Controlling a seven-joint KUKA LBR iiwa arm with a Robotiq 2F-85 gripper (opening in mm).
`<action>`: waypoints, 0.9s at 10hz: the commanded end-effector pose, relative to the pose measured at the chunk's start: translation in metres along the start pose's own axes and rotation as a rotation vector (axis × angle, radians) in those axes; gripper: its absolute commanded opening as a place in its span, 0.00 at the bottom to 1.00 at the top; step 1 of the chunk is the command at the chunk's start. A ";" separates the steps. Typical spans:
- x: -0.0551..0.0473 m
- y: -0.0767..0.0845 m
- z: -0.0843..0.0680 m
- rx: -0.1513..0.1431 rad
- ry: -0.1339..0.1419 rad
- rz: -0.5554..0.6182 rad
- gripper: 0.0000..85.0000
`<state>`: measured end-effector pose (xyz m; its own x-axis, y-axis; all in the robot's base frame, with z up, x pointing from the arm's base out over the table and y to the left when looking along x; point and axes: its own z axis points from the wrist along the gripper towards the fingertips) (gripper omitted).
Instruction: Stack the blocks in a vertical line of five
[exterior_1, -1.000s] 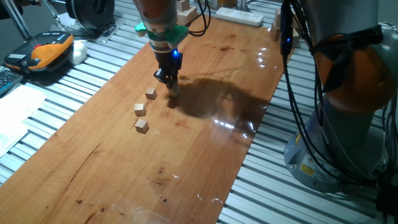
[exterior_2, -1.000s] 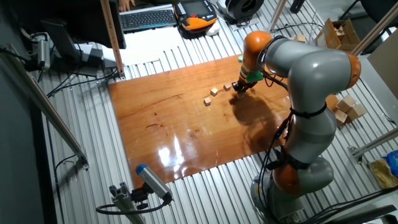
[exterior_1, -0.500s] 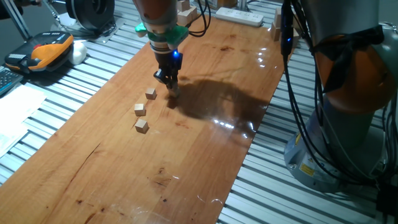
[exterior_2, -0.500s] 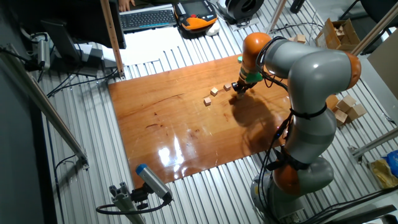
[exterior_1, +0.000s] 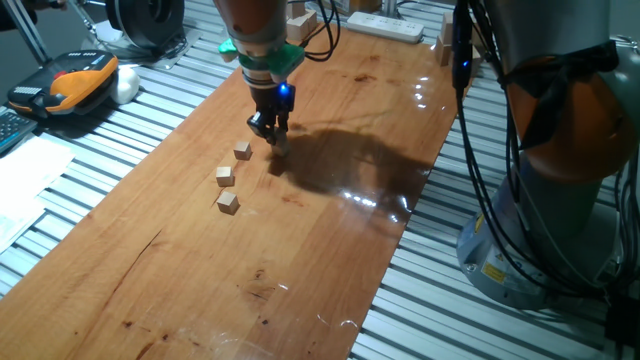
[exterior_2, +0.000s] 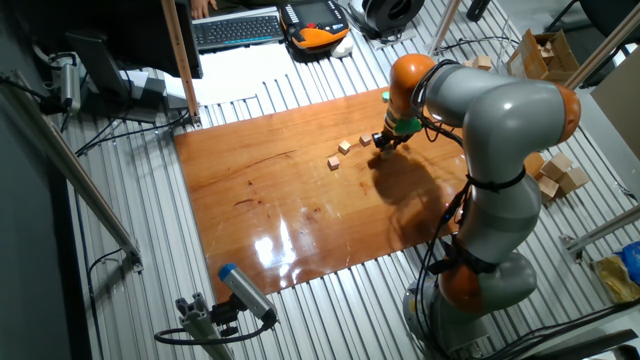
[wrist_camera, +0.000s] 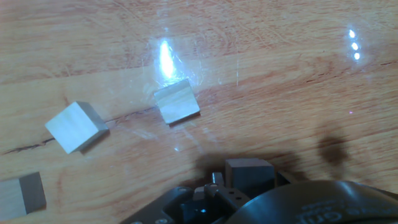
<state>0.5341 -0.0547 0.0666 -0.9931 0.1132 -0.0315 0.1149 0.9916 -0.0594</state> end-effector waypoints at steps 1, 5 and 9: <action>0.000 0.000 -0.004 0.002 0.000 0.003 0.40; 0.002 0.002 -0.028 0.000 -0.002 0.006 0.40; -0.001 0.011 -0.039 -0.019 -0.028 -0.048 0.40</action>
<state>0.5356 -0.0409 0.1052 -0.9958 0.0677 -0.0609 0.0705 0.9965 -0.0447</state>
